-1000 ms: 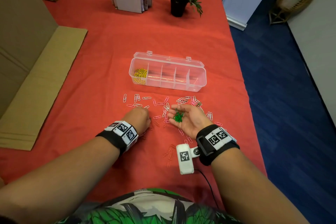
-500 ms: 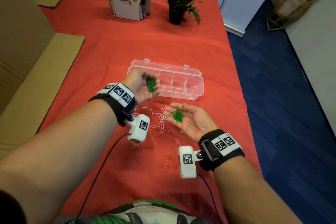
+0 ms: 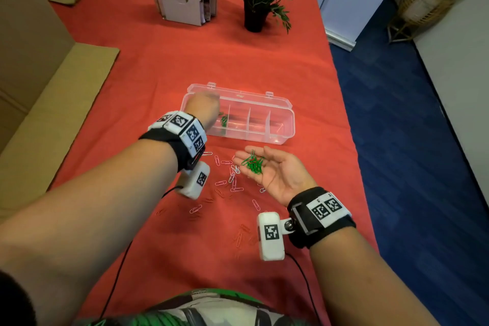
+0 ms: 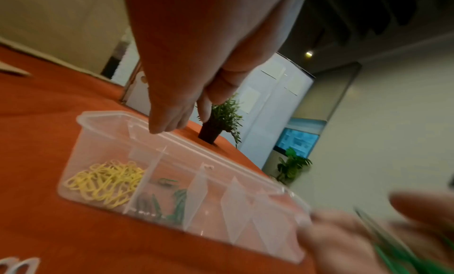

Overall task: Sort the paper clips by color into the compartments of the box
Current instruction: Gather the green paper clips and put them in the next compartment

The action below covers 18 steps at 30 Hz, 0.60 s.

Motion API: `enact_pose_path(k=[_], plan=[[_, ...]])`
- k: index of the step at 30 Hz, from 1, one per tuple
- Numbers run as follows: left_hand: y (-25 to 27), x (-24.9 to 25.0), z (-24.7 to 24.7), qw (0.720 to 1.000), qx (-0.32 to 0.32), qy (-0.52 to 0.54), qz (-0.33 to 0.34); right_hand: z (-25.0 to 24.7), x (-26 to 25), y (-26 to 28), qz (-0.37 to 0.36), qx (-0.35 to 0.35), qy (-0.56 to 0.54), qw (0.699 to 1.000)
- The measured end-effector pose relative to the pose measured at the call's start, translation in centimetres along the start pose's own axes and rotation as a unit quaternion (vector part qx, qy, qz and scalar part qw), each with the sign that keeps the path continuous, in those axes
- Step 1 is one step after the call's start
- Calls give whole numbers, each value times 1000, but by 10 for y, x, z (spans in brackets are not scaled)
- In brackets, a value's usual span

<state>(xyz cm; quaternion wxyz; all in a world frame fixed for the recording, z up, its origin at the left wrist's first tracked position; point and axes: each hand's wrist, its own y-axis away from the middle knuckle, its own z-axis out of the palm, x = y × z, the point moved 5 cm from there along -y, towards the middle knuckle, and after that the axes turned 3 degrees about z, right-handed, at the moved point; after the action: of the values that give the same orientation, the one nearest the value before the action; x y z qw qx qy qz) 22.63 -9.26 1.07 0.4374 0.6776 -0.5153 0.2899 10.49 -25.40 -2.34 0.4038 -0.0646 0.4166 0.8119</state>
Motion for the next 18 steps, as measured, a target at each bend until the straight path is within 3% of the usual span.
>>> enact_pose_path(k=[6, 10, 18], plan=[[63, -12, 14, 988, -50, -70, 132, 7, 8, -6, -26, 5, 8, 1000], [91, -29, 21, 984, -87, -92, 123, 12, 13, -8, -42, 5, 17, 999], [102, -38, 22, 975, -72, -119, 171, 17, 22, -10, -37, 13, 38, 999]])
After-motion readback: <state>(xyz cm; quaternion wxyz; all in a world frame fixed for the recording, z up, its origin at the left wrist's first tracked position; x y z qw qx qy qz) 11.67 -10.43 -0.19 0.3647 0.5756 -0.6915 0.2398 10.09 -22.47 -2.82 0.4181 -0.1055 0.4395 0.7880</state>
